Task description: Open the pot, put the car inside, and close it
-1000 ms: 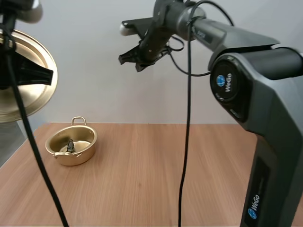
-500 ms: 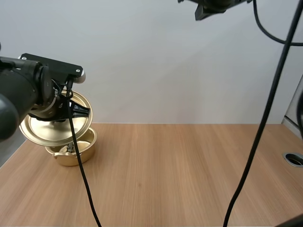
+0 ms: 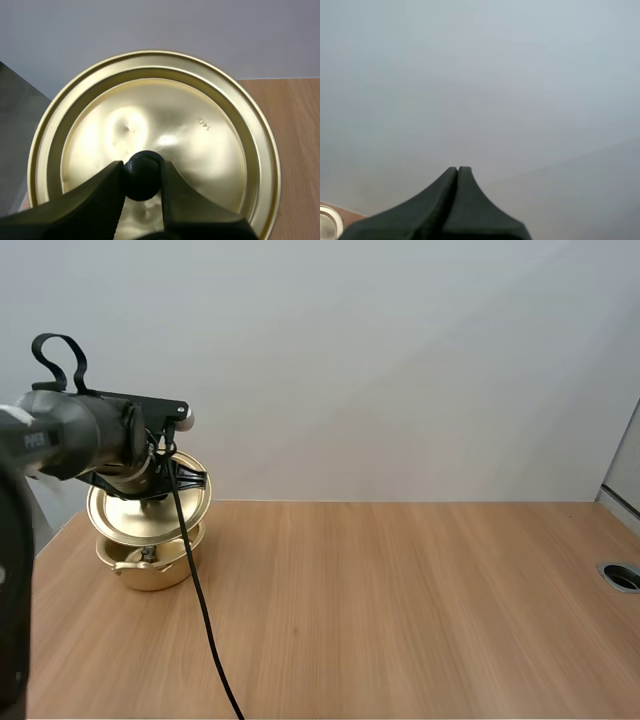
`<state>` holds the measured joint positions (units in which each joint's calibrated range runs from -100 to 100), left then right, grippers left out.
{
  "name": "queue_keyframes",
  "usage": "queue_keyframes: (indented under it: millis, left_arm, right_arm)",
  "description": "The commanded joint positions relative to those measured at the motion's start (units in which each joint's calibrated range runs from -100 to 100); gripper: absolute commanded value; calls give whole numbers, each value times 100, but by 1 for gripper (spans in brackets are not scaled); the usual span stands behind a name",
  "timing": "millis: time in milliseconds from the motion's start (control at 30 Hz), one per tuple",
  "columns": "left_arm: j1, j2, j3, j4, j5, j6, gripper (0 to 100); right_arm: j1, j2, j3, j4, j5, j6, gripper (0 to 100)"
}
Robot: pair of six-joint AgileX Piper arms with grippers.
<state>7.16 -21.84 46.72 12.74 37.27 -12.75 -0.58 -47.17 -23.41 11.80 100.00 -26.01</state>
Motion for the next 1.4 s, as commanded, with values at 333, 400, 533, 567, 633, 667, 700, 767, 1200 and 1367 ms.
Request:
queue_keyframes:
  millis: [333,400,533,567,633,667,700,767,1200,1367]
  left_arm:
    - [10,950,-2057,-6,2438,-482,0]
    - [10,1053,-2327,-6,2874,-551,0]
    - [10,1215,-2540,-6,3295,-703,0]
    - [10,1267,-2540,-6,3346,-742,0]
    - [10,1383,-2540,-6,3478,-834,0]
    - [10,1485,-2540,-6,3519,-869,0]
    - [10,1610,-2540,-6,3516,-879,0]
    - [10,1770,-2540,-6,3522,-879,0]
    - [10,2656,-2540,-6,3359,-879,0]
    - [10,2855,-2540,-6,3360,-879,0]
  right_arm:
    - [-2,-1436,11,-132,0,25,0]
    - [-2,-1525,11,-132,0,33,0]
    - [-2,-1650,11,-97,0,142,0]
    - [-2,-1673,11,-97,0,142,0]
    - [-2,-1710,11,-72,0,142,0]
    - [-2,-1727,11,-48,0,142,0]
    - [-2,-1755,11,-48,0,142,0]
    - [-2,-1766,11,-48,0,142,0]
    - [-2,-1766,11,-48,0,142,0]
    - [-2,-1766,11,-48,0,142,0]
